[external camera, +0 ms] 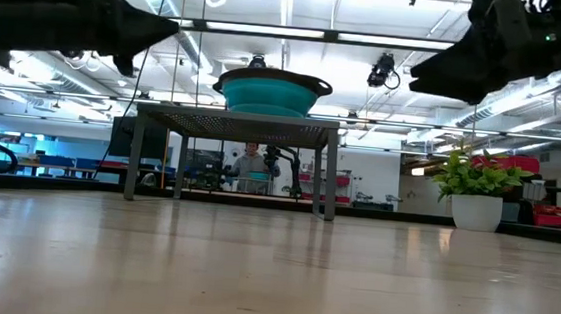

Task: Pick & Place Fruit
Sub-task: Return to Home Position

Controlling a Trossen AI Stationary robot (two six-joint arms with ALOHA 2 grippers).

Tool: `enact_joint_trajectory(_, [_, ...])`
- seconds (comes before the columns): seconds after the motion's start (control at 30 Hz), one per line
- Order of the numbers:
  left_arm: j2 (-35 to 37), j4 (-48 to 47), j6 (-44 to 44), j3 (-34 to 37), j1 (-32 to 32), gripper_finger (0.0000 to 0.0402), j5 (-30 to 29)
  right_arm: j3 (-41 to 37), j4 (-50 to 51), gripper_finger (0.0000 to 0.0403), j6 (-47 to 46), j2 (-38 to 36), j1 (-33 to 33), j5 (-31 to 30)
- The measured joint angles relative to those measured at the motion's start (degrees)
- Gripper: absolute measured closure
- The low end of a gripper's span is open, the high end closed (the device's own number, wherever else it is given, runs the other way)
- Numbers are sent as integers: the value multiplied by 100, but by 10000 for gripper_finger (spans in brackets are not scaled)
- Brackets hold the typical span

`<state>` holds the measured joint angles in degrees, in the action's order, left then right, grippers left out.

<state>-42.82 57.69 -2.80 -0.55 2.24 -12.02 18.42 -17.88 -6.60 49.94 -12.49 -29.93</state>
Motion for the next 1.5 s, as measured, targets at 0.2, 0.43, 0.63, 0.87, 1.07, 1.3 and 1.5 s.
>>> enact_joint_trajectory(0.2, [1455, -1685, -86, -2, -4, 390, 36, -119, 208, 209, -3, -318, -4, 8])
enact_joint_trajectory(0.43, [2968, -3206, -105, -2, -4, 394, -132, -119, 520, 228, 12, -579, -7, 13])
enact_joint_trajectory(0.63, [4162, -4438, -141, -2, -4, 388, -237, -119, 539, 229, 14, -660, -7, 13])
enact_joint_trajectory(0.87, [4233, -4798, -155, -71, -12, 396, -295, -119, 604, 229, 17, -688, -6, 11])
enact_joint_trajectory(1.07, [4250, -4903, -341, 4, -13, 385, -442, -119, 578, 229, 57, -711, -4, 13])
enact_joint_trajectory(1.3, [4250, -5080, -505, 4, -70, 396, -429, -119, 584, 229, 103, -709, -4, 15])
enact_joint_trajectory(1.5, [4250, -5073, -552, 7, -297, 389, -478, -119, 584, 229, 126, -709, -4, 24])
